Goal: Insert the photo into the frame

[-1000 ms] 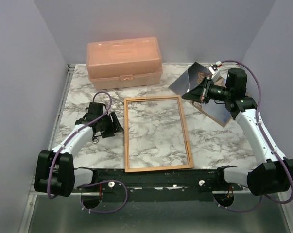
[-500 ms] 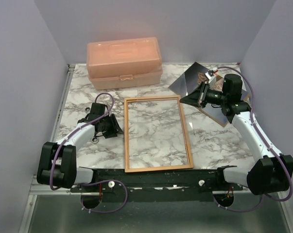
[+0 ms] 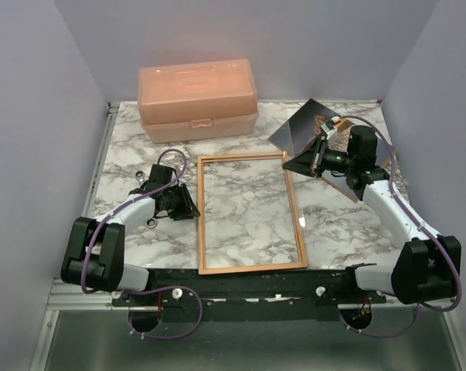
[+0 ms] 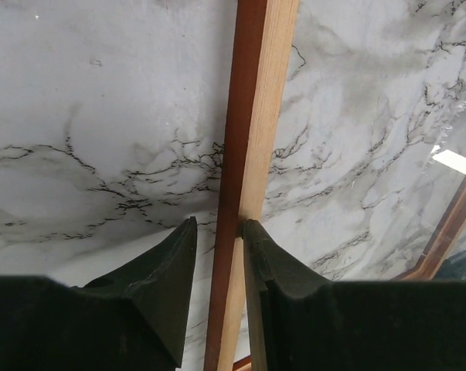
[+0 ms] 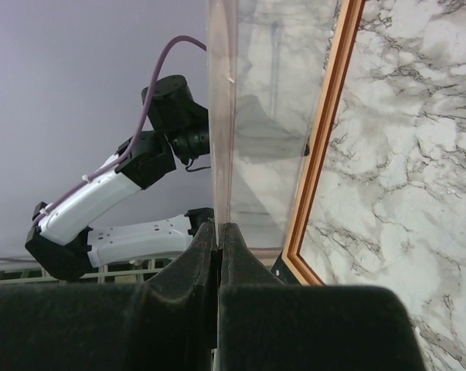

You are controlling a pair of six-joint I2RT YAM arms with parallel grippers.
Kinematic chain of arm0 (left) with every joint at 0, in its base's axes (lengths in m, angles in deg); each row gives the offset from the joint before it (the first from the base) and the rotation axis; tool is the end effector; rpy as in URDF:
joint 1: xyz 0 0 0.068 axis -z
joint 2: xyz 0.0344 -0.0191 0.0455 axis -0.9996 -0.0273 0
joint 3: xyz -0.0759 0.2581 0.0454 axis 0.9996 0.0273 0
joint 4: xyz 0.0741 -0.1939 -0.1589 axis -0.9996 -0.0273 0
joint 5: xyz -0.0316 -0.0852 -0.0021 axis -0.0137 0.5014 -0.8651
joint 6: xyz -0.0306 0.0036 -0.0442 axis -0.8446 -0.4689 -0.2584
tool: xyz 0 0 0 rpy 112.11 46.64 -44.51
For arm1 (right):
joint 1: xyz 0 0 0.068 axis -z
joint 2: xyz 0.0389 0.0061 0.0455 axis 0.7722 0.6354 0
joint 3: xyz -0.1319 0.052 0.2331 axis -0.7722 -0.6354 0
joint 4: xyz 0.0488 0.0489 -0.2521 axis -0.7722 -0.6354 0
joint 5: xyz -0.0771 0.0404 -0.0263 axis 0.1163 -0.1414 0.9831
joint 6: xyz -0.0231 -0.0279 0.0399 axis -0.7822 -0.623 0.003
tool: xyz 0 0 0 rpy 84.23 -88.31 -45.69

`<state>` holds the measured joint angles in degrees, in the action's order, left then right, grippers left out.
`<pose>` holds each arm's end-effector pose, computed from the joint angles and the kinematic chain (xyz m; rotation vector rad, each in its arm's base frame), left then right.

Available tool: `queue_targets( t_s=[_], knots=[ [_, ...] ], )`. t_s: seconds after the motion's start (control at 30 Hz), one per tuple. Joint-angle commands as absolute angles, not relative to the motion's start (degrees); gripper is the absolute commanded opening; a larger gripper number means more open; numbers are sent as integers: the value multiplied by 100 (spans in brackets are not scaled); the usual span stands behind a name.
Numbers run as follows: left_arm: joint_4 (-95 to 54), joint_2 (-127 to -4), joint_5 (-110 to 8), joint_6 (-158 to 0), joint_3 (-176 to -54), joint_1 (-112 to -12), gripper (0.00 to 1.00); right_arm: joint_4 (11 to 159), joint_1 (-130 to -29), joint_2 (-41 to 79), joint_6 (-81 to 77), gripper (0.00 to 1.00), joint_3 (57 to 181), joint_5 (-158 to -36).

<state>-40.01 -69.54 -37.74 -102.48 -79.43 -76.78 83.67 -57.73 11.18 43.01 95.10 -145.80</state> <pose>0.2374 -0.0622 0.1571 -0.4131 2.6831 -0.7521 0.2738 0.0644 0.2964 0.1000 2.1440 1.6088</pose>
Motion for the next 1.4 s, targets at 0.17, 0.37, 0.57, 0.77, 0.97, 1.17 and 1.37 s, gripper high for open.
queue_targets(
  t_s=[0.17,0.37,0.57,0.77,0.97,1.17,1.37],
  knots=[
    [-3933,-7109,-3772,-10241,-7932,-7569,28,8794,-5999,1406,4407,1,9283,-14734],
    [-3907,-7229,-3755,-10233,-7961,-7524,25,8937,-6179,1560,4488,1,9238,-14632],
    [-3919,-7213,-3763,-10215,-7962,-7516,25,9057,-6339,1690,4537,1,9182,-14575],
    [-3915,-7228,-3763,-10213,-7970,-7516,25,9029,-6433,1693,4546,1,9172,-14503],
    [-3928,-7223,-3763,-10197,-7970,-7516,25,8929,-6473,1558,4534,1,9193,-14451],
    [-3917,-7246,-3759,-10197,-7982,-7510,25,8960,-6494,1607,4489,1,9112,-14438],
    [-3906,-7252,-3755,-10180,-7966,-7508,25,9096,-6498,1731,4495,1,9030,-14420]
  ],
)
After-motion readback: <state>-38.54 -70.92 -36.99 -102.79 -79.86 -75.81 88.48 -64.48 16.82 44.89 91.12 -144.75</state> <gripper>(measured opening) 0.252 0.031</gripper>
